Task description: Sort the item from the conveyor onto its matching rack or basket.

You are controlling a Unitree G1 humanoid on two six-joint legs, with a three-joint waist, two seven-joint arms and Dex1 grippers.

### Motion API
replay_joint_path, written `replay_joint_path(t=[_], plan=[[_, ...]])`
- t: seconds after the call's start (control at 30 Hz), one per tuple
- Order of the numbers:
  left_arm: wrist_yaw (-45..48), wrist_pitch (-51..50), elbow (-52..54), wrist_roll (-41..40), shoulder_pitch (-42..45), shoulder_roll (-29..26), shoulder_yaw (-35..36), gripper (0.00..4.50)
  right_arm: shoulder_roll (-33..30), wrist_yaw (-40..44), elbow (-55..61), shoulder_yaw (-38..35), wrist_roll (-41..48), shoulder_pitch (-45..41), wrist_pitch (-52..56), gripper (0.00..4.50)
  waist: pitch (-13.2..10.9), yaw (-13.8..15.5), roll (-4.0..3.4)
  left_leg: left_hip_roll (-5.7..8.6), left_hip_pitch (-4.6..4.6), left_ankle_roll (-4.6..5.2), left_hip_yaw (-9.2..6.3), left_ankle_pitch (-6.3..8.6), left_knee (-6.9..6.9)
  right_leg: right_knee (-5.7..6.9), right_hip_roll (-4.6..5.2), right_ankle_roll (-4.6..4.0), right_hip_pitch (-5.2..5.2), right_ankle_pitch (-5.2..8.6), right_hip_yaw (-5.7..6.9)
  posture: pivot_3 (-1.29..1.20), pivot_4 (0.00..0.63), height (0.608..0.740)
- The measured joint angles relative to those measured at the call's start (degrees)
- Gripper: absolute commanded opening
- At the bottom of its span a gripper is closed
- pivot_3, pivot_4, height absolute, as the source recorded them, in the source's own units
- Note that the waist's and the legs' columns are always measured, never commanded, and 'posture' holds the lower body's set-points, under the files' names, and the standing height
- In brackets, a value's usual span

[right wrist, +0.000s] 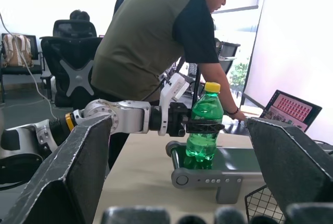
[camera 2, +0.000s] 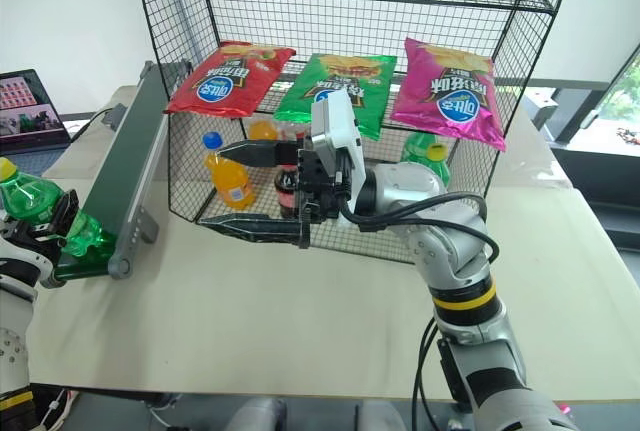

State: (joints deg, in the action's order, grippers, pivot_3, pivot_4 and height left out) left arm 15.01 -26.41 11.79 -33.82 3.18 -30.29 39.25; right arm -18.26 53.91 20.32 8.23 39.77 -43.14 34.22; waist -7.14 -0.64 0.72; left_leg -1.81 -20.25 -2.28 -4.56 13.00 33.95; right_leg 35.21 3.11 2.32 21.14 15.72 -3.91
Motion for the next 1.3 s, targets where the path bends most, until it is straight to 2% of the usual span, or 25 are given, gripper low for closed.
replay_joint_path(t=[0.07,0.2,0.33,0.47,0.57,0.77,0.93,1.2,1.3], plan=[[1.01,-2.70,1.44,-2.59,-0.82,-1.58,0.20,3.06,-1.48,0.10,0.59,0.04,-0.22,1.83,0.03,4.50,-0.01,0.07,0.07,-0.01,0.00,0.00,-0.01,0.00,0.00,-0.02,0.00,0.00,-0.01,0.00,0.03,0.00,0.150,0.738],[6.96,-14.16,7.47,-14.10,-3.47,-8.74,0.32,3.06,-5.72,0.86,0.15,0.07,-1.69,8.24,0.02,4.50,-0.17,-0.30,0.25,0.00,-0.06,0.00,0.03,0.00,-0.01,-0.08,0.03,0.01,0.03,0.01,0.00,0.00,0.150,0.738],[11.22,-21.80,11.90,-26.44,-2.83,-13.57,0.32,3.06,-6.37,0.85,-0.11,0.10,-2.54,10.14,0.00,4.50,-0.28,-0.80,0.09,-0.06,-0.01,0.00,0.03,0.00,-0.08,-0.06,-0.03,0.01,0.06,0.02,0.00,0.00,0.150,0.738],[14.34,-29.12,13.31,-41.51,4.01,-17.94,-5.32,3.06,-5.99,0.57,-0.53,0.13,-0.87,10.70,2.72,4.50,-0.30,-0.74,0.09,-0.09,-0.03,0.00,0.01,0.00,-0.06,-0.05,-0.08,0.02,0.05,0.04,0.01,0.00,0.150,0.738],[15.32,-31.69,12.91,-47.42,10.46,-18.82,-11.07,3.06,-5.55,-0.35,-0.75,-0.25,3.55,10.69,8.09,4.50,-0.30,-0.86,0.08,-0.08,-0.02,0.01,0.03,0.00,-0.06,-0.05,-0.08,0.01,0.04,0.03,-0.02,0.00,0.150,0.738],[18.12,-32.86,10.94,-49.55,18.92,-16.02,-22.25,3.06,-1.53,-5.86,-0.82,-1.91,12.97,9.75,17.62,4.50,-0.29,-1.17,0.04,-0.09,-0.03,0.01,0.02,0.00,-0.08,-0.05,-0.12,0.00,0.07,0.03,-0.03,0.00,0.150,0.738],[19.82,-33.48,9.68,-49.57,21.65,-14.98,-25.00,3.06,0.62,-10.70,-1.03,-3.57,18.12,9.64,23.00,4.50,-0.29,-1.53,0.04,-0.09,-0.03,0.01,0.01,0.00,-0.09,-0.06,-0.12,0.01,0.06,0.03,-0.03,0.00,0.150,0.738],[21.93,-33.90,9.20,-49.46,22.57,-14.07,-27.86,3.06,2.14,-11.61,-0.95,-1.80,19.01,9.60,24.80,4.50,-0.30,-1.53,0.04,-0.08,-0.04,0.01,0.01,0.00,-0.08,-0.07,-0.12,0.19,0.06,0.14,-0.03,0.00,0.150,0.738],[22.68,-33.90,9.19,-49.38,22.68,-14.05,-28.14,3.06,2.10,-11.61,-1.07,-1.61,18.90,9.38,24.82,3.75,-0.30,-1.54,0.04,-0.08,-0.04,0.01,0.01,0.00,-0.08,-0.07,-0.12,0.21,0.07,0.15,-0.03,0.00,0.150,0.738]])
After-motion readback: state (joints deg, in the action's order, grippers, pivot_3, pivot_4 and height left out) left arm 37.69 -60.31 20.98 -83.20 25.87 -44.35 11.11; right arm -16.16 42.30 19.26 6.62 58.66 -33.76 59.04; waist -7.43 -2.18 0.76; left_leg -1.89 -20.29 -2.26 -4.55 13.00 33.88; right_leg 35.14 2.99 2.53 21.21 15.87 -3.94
